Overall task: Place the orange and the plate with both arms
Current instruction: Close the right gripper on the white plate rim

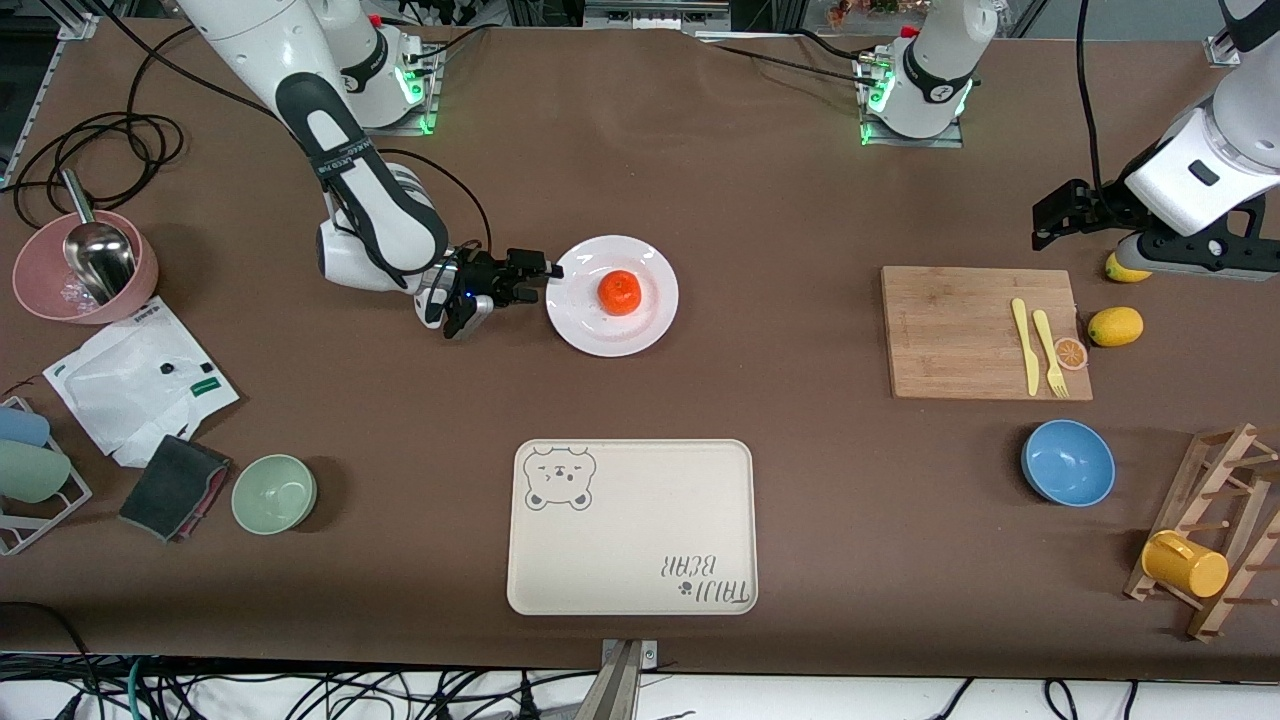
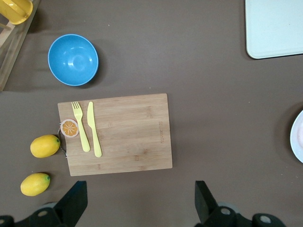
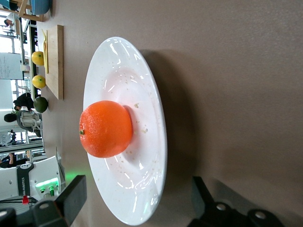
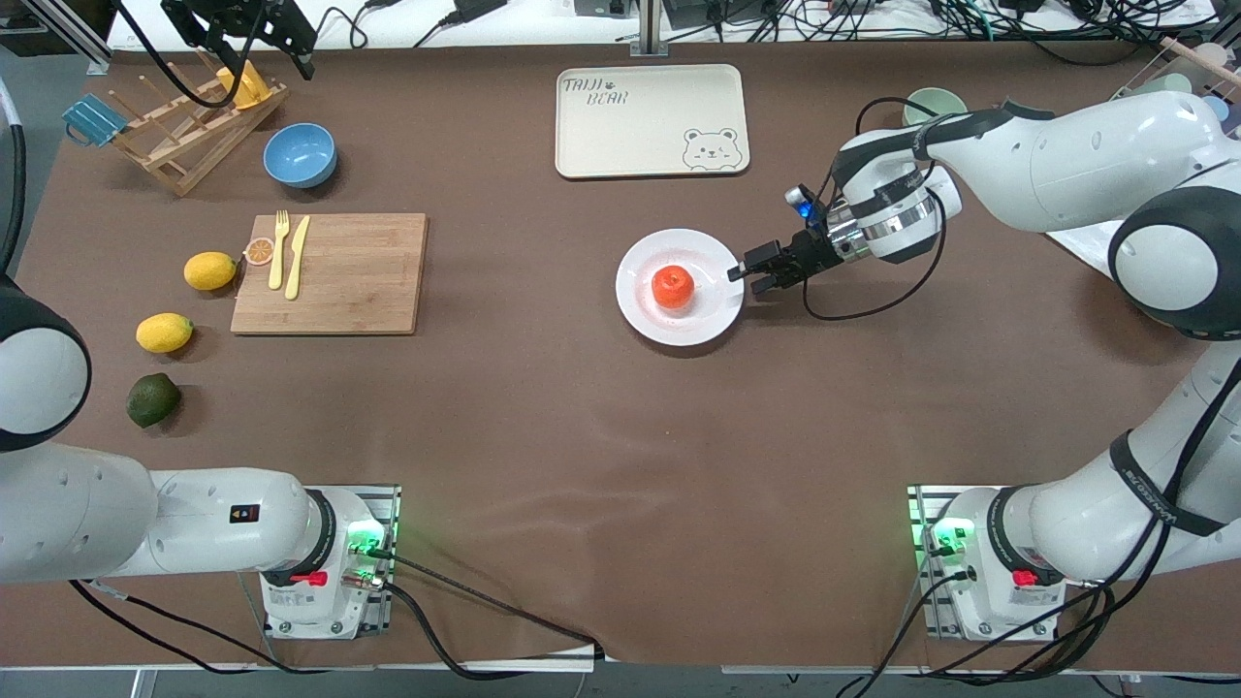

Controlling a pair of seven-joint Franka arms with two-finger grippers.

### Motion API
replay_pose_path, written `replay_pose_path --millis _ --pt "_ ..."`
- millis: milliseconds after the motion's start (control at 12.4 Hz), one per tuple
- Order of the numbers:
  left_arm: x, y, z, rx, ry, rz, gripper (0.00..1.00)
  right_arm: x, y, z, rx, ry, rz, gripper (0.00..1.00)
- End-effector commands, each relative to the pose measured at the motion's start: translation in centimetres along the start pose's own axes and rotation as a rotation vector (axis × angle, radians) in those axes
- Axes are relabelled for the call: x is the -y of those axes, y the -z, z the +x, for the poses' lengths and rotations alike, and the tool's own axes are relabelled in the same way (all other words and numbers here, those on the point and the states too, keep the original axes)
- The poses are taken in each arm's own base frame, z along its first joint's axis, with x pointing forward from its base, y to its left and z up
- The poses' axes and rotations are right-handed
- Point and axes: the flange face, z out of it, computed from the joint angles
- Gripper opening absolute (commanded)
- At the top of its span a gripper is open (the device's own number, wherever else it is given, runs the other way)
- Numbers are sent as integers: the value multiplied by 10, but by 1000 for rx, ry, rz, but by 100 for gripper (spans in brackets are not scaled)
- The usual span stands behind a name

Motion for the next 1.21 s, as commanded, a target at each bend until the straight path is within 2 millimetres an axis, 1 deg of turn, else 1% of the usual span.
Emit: replay_pose_path --millis 0,323,485,565,646,808,888,1050,1131 --pt "3 5 1 25 2 -14 100 0 0 0 -24 3 -1 81" --pt "3 5 1 26 3 -14 100 -2 -2 -1 -22 3 0 58" --pt "3 5 1 26 2 -14 100 -5 -4 -2 -19 9 0 47" --pt "4 4 0 29 5 -14 100 -6 -5 -3 -22 13 3 47" --pt "4 5 0 28 5 -14 100 -8 -6 -3 -33 8 11 44" --pt "3 5 0 29 3 -14 100 -15 -12 -7 -32 12 14 42" --pt "3 4 -1 37 3 -14 100 -15 -12 -6 -32 12 14 41" --pt "3 4 -1 37 1 -14 100 -15 -13 -7 -31 10 13 35" --pt "2 4 -1 37 1 -16 100 -17 -13 -7 -33 8 6 30"
